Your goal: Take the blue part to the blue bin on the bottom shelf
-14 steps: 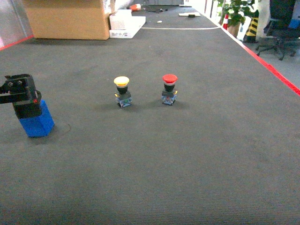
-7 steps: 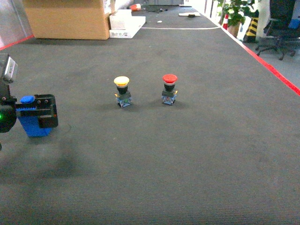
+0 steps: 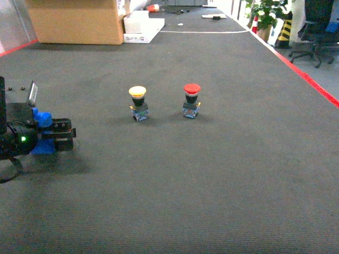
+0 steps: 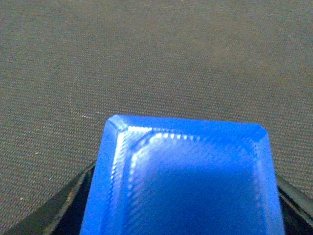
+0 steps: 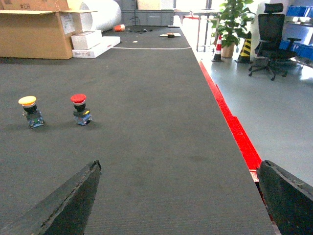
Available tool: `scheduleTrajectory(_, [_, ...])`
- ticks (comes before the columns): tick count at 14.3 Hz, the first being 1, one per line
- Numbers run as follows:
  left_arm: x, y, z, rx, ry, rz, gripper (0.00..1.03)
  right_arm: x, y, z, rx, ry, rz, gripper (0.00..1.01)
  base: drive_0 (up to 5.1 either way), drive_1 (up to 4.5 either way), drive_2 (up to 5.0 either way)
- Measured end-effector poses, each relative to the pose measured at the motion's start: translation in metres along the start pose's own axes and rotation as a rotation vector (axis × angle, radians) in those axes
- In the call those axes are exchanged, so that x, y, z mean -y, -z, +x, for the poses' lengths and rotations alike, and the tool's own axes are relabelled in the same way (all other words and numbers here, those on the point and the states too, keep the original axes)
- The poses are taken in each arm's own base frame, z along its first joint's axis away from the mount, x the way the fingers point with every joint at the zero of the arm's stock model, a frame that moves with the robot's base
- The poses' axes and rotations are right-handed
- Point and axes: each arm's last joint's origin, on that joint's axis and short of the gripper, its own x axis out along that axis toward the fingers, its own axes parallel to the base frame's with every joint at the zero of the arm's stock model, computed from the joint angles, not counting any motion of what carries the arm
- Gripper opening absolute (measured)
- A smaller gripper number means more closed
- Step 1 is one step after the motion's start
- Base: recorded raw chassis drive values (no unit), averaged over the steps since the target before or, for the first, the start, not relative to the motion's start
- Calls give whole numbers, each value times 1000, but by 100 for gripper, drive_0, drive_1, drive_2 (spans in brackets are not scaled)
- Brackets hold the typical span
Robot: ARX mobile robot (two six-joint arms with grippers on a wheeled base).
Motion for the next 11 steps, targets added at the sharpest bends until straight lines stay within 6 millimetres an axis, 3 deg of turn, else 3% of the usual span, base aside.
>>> scheduleTrajectory(3, [-3, -7, 0, 44, 5, -12, 48, 0, 0, 0, 0, 0, 0, 98, 0, 0, 0])
scheduleTrajectory(9, [-8, -8, -30, 89, -9, -52, 44, 0, 0, 0, 0, 0, 0, 98, 0, 0, 0])
scheduleTrajectory(11, [-8, -19, -76, 216, -36, -38, 44, 0, 0, 0, 0, 0, 0, 98, 0, 0, 0])
